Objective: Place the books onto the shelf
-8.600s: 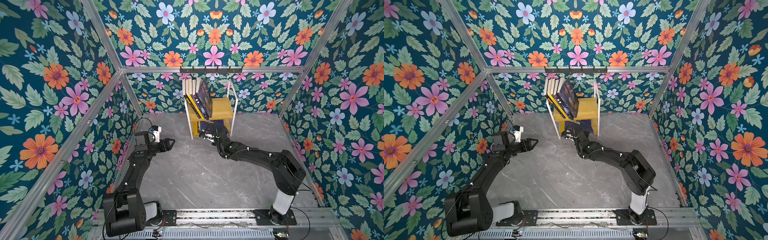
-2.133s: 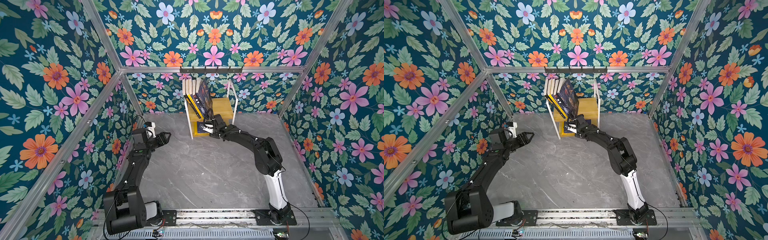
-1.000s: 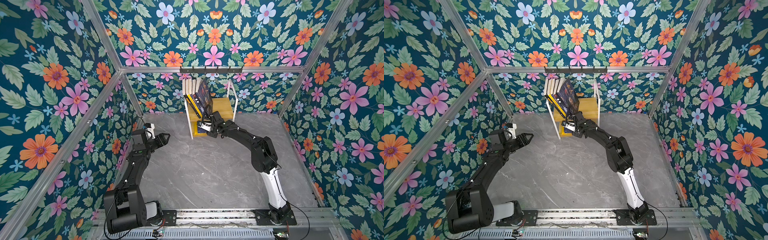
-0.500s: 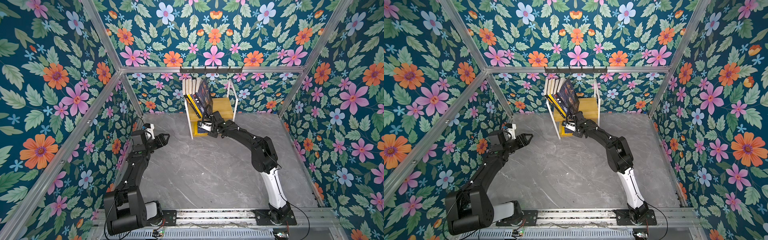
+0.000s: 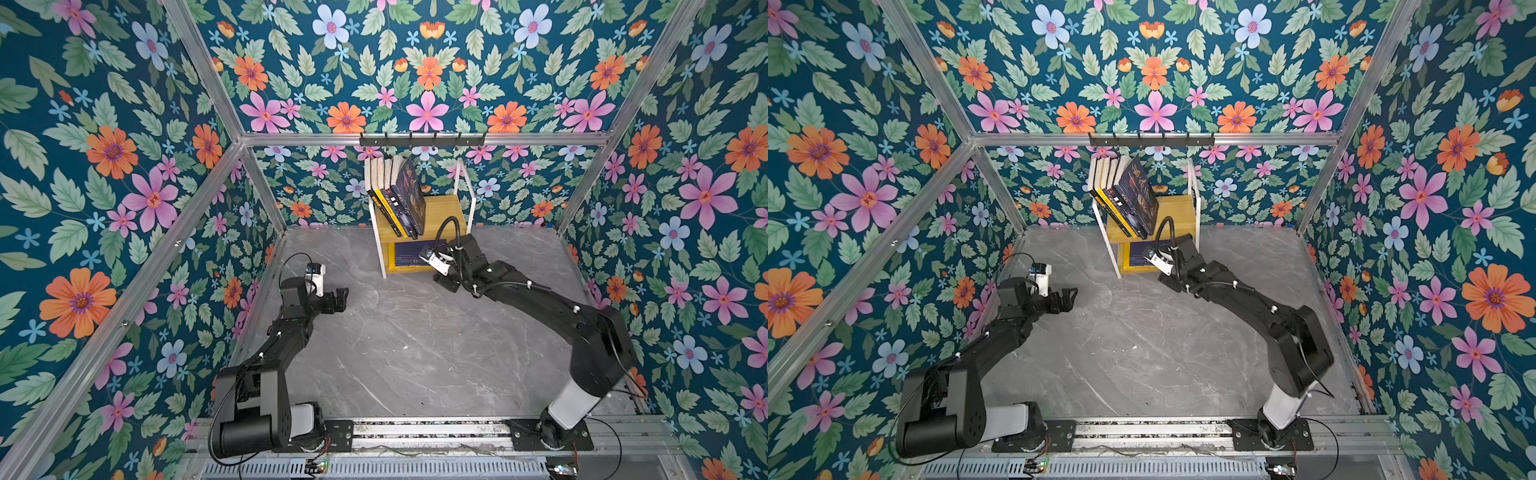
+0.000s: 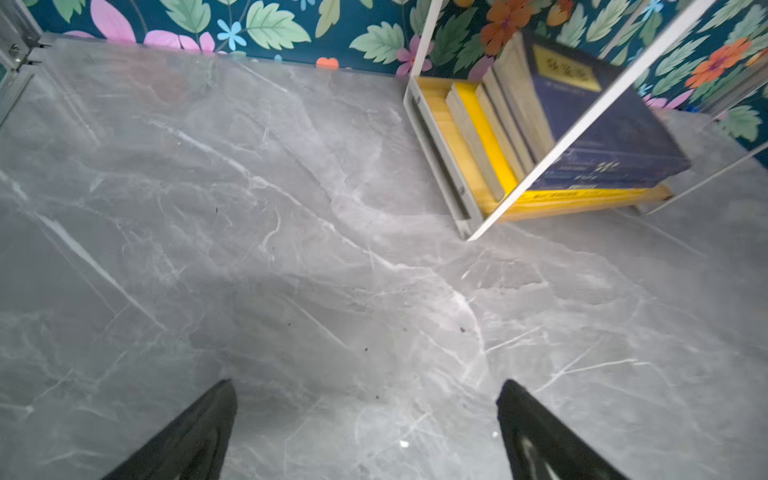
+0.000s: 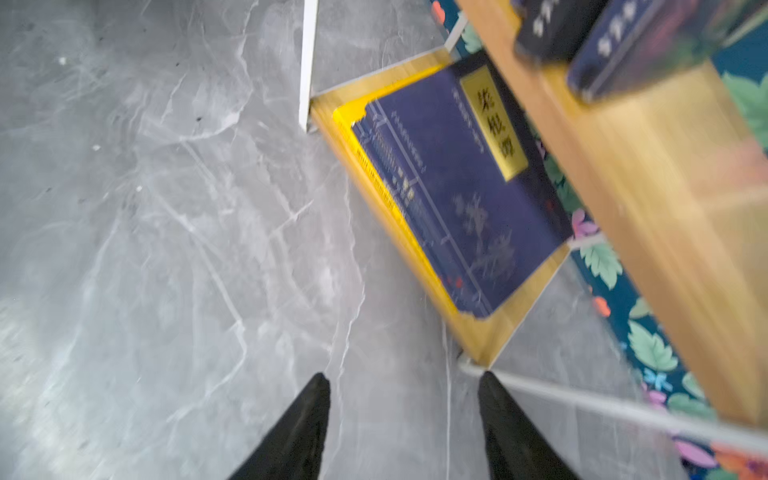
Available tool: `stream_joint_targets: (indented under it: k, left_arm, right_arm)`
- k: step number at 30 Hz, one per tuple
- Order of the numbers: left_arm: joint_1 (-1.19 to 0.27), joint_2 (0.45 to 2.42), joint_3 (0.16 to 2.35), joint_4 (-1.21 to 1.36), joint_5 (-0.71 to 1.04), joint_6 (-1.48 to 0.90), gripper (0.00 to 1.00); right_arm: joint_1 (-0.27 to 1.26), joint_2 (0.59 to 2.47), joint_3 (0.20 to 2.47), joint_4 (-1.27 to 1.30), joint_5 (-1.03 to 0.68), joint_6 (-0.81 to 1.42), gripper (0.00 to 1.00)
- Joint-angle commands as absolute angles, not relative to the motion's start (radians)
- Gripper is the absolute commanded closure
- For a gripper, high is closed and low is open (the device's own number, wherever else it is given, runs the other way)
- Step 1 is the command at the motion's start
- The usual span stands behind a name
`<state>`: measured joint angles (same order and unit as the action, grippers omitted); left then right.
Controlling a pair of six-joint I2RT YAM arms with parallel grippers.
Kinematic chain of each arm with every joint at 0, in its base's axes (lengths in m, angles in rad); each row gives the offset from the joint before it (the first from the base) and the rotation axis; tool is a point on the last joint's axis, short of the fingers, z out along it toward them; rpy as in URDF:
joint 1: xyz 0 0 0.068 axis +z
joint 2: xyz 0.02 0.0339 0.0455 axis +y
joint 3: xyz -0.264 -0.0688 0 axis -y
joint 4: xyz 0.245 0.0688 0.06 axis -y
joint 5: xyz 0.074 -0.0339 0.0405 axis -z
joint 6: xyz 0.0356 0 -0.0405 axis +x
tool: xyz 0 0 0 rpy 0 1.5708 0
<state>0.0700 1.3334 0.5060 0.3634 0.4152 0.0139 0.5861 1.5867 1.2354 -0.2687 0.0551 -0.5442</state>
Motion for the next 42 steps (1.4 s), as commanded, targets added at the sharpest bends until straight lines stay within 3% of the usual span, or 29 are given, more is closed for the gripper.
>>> stream_joint_targets:
  k: [1, 10, 16, 22, 42]
  left_arm:
    - [0.067, 1.360, 0.410, 0.724, 0.360, 0.063, 0.00]
    - [0.058, 1.507, 0.235, 1.232, 0.266, 0.032, 0.00]
    - [0.050, 1.616, 0.235, 1.346, 0.169, 0.001, 0.00]
    - [0.031, 1.605, 0.282, 1.232, 0.126, 0.006, 0.00]
    - [0.032, 1.607, 0.282, 1.236, 0.127, 0.005, 0.00]
  right_arm:
    - [0.581, 1.443, 1.085, -0.169, 0.044, -0.420, 0.01]
    - [0.336, 1.073, 0.648, 0.035, 0.046, -0.167, 0.01]
    - [0.108, 0.999, 0.471, 0.209, 0.005, -0.036, 0.01]
    - [0.047, 1.077, 0.361, 0.459, -0.006, 0.013, 0.01]
    - [0.004, 1.454, 0.294, 0.941, 0.077, 0.043, 0.01]
